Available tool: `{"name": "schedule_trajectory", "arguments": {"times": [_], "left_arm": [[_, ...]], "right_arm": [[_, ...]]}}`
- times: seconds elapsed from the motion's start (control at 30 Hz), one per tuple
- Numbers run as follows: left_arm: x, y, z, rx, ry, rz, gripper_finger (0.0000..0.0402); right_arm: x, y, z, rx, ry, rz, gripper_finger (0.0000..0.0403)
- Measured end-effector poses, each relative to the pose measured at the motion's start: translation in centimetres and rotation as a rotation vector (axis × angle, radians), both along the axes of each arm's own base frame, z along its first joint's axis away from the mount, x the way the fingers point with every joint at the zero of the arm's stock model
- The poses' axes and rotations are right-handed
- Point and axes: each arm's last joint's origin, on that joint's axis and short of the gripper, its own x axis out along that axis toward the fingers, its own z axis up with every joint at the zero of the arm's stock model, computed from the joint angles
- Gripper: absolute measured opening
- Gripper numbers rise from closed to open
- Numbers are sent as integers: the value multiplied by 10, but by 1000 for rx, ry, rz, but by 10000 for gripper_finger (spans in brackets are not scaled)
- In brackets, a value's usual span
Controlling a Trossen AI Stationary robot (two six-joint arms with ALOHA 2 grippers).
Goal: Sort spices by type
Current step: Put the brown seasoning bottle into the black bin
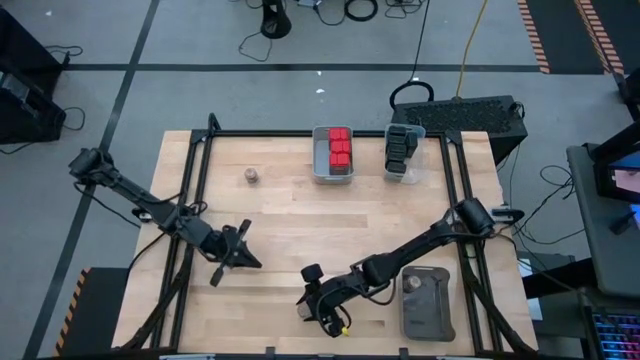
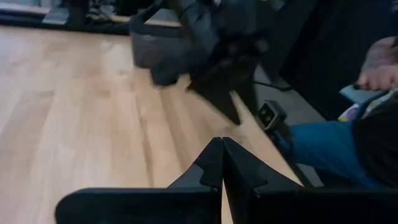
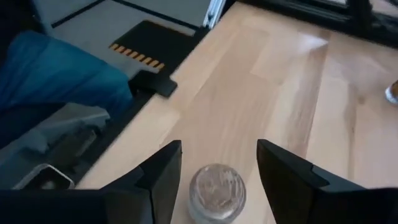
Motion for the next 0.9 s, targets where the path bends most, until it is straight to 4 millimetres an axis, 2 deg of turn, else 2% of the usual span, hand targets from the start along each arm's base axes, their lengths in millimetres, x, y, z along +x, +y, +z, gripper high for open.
{"name": "schedule_trajectory", "arguments": {"times": [0.23, 0.6, 0.77, 0.9], "left_arm": [[0, -2, 3, 13, -38, 2, 9], [0, -1, 2, 19, -38, 6, 9], [0, -1, 2, 20, -37, 6, 9], [0, -1, 2, 24, -32, 5, 9]], "right_arm": [[5, 1, -17, -14, 0, 7, 192], [6, 1, -19, -16, -1, 7, 192], [7, 1, -30, -30, 12, 9, 192], [8, 1, -30, -30, 5, 5, 192]]}}
